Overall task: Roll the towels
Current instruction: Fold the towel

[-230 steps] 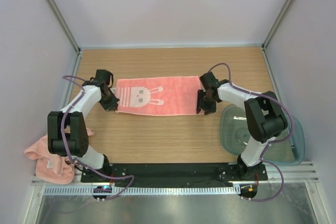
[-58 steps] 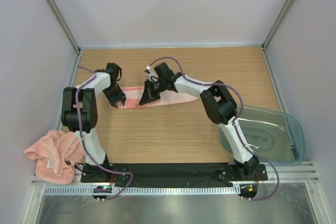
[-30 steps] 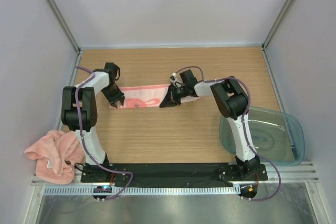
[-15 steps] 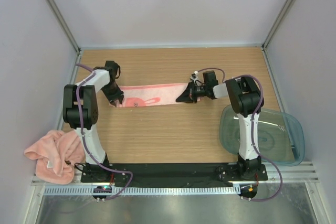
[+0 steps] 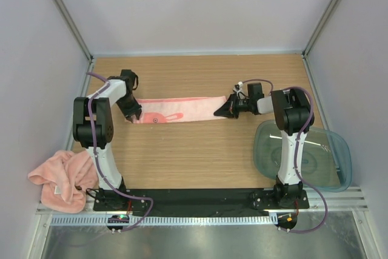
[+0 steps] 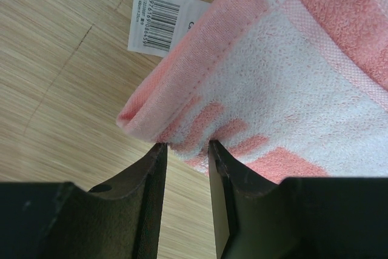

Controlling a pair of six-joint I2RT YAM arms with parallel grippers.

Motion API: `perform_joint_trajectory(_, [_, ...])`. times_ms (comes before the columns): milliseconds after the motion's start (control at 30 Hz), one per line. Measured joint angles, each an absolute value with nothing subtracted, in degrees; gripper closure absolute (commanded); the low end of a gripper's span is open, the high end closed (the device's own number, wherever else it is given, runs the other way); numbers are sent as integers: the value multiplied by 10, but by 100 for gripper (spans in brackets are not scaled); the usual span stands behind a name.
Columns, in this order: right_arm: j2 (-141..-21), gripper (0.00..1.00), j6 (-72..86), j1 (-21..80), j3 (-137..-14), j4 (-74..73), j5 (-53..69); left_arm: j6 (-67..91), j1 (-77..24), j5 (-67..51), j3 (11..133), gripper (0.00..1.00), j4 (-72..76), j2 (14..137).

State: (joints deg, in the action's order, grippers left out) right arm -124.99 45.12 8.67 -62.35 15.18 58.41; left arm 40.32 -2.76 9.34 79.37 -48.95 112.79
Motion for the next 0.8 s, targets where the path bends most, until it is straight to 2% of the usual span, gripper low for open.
perform_joint_trajectory(67, [-1247, 99, 447, 87, -625, 143, 580, 402, -28, 94, 794, 64, -490, 1128])
perform_joint_trajectory(167, [-1235, 99, 420, 85, -641, 78, 556, 400, -27, 96, 794, 56, -493, 1128])
perform_joint_trajectory(300, [-1198, 99, 355, 81, -678, -44, 473, 399, -25, 101, 798, 47, -502, 1128])
perform_joint_trajectory(400, [-1159, 99, 314, 69, -694, -115, 406, 397, -24, 103, 811, 37, -512, 1128])
perform_joint_trajectory(533, [-1114, 98, 284, 58, -706, -176, 349, 389, -24, 103, 839, 29, -519, 1125])
perform_joint_trajectory(600, [-1097, 93, 277, 57, -712, -201, 328, 382, -23, 100, 848, 28, -519, 1117])
perform_joint_trajectory(700, [-1077, 77, 272, 58, -716, -228, 311, 369, -24, 97, 854, 26, -522, 1091])
perform_joint_trajectory(733, [-1072, 65, 271, 58, -716, -236, 308, 365, -25, 100, 855, 26, -522, 1080])
perform_joint_trajectory(800, [-1063, 57, 270, 59, -714, -246, 303, 352, -31, 109, 855, 25, -524, 1056])
